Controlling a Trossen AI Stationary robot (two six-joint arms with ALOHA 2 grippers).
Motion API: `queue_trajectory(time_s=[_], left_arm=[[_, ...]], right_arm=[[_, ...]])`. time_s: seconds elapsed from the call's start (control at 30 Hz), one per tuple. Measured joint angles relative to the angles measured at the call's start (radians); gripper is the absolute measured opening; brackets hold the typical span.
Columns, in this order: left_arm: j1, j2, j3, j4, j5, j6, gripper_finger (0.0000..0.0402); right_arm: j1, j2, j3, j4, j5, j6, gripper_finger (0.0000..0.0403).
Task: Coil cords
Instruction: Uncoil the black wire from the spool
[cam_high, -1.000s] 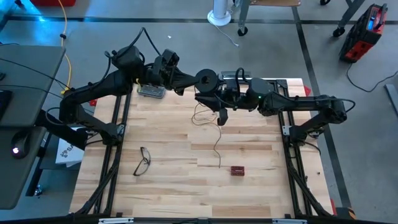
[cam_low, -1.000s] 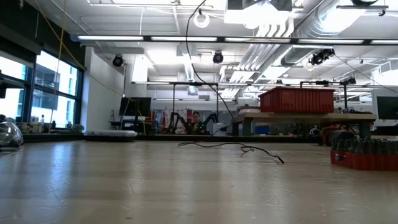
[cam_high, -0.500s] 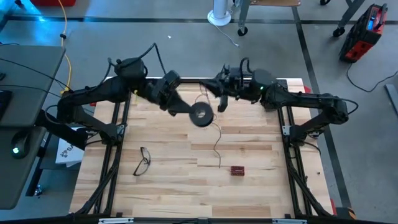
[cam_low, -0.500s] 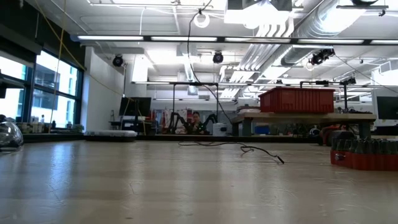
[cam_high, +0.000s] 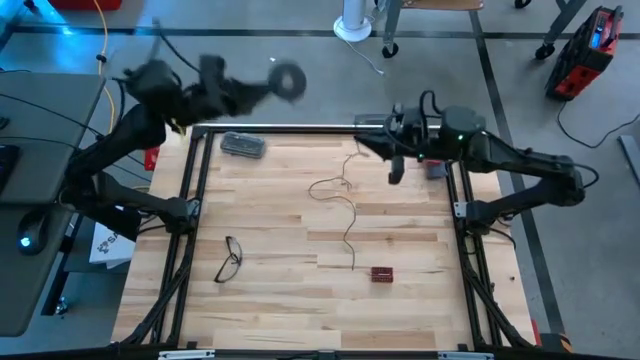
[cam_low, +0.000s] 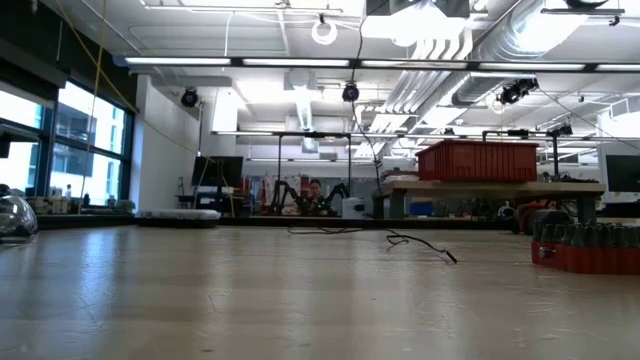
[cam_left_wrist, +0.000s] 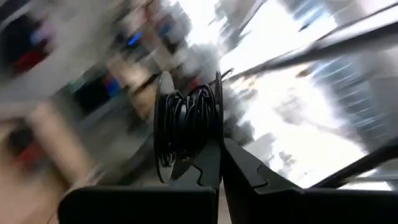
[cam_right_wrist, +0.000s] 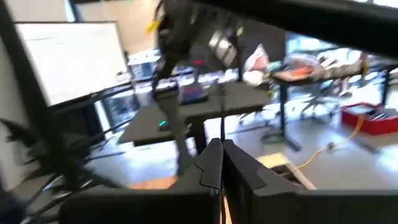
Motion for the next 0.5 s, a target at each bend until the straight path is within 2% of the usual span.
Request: queue_trajectory(time_s=[0.13, 0.27, 0.37, 0.5], left_arm=[[0.036, 0.035, 0.000, 0.236, 0.084, -0.101, 0.0000], [0.033, 0.056, -0.001, 0.297, 0.087, -0.102, 0.0000], [0.033, 0.057, -0.001, 0.306, 0.085, -0.101, 0.0000], [0.011, 0.066, -0.001, 0.305, 0.100, -0.053, 0.0000]], right_arm=[[0.056, 0.049, 0.000, 0.050, -0.012, 0.039, 0.0000], [0.109, 0.127, 0.000, 0.102, -0.015, 0.082, 0.0008], [0.129, 0.188, 0.000, 0.096, -0.027, 0.133, 0.0040], [0.151, 0.259, 0.000, 0.097, -0.027, 0.218, 0.0112]])
